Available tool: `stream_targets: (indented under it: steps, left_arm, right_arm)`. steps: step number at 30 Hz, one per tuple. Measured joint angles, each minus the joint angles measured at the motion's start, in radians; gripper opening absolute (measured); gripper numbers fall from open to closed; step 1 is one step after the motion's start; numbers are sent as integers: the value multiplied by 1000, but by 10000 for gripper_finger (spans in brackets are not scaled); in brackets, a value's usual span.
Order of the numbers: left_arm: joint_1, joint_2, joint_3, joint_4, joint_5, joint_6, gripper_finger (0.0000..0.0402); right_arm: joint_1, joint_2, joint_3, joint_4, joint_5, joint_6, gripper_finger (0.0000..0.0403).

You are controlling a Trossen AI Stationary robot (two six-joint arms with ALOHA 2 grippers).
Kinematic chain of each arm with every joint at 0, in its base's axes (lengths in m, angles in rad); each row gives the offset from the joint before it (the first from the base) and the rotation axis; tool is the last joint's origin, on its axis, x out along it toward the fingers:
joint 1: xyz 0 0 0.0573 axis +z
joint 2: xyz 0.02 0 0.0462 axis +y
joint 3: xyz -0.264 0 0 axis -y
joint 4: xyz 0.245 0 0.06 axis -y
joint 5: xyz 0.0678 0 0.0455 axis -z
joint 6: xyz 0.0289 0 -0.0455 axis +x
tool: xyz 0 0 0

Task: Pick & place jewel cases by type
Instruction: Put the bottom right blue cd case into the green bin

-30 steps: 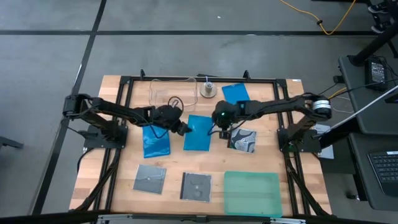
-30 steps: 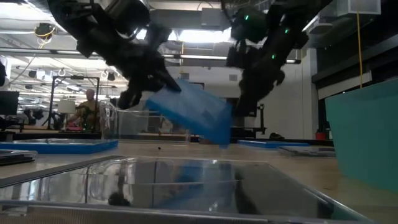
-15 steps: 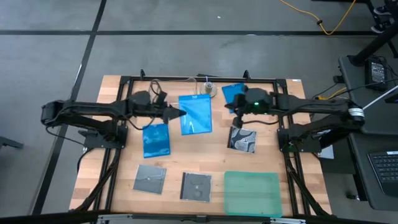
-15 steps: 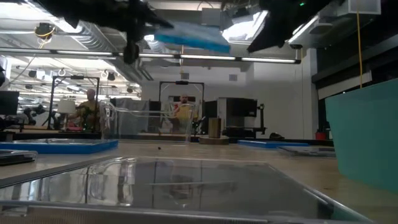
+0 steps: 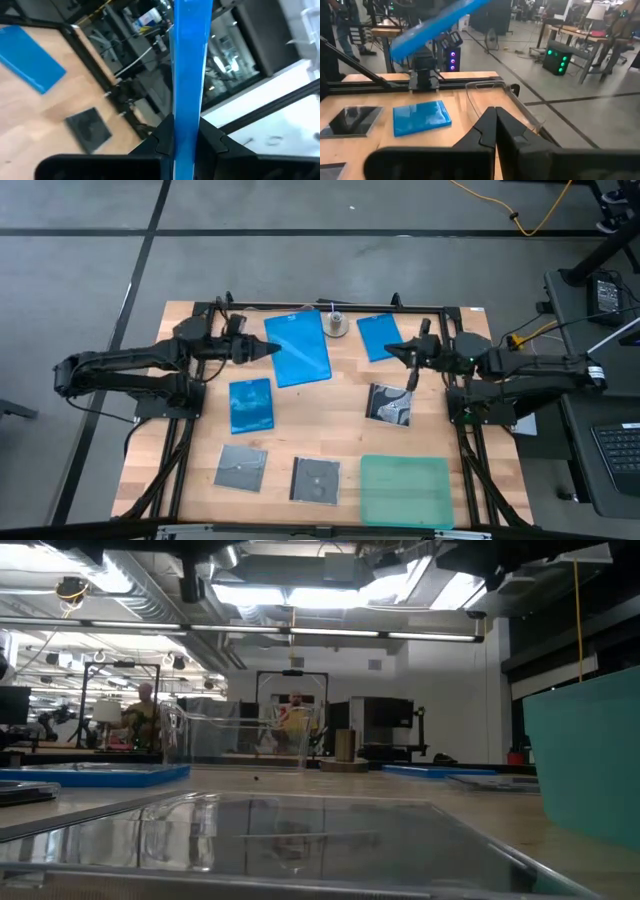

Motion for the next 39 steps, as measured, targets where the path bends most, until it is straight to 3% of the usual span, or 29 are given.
stream_targets:
  steps: [9, 23, 31, 39]
  left_arm:
    - [61, -49, 0, -13, 122, -59, 29]
    - [190, -9, 0, -67, 181, 118, 29]
    - [242, 1, 12, -84, 208, 318, 29]
    - [251, 11, 201, -333, 225, 660, 29]
  right_arm:
    - [17, 11, 0, 1, -19, -135, 6]
    - [17, 10, 0, 55, -19, -173, 6]
    - [17, 10, 0, 55, -19, -150, 6]
    - [17, 10, 0, 55, -19, -145, 6]
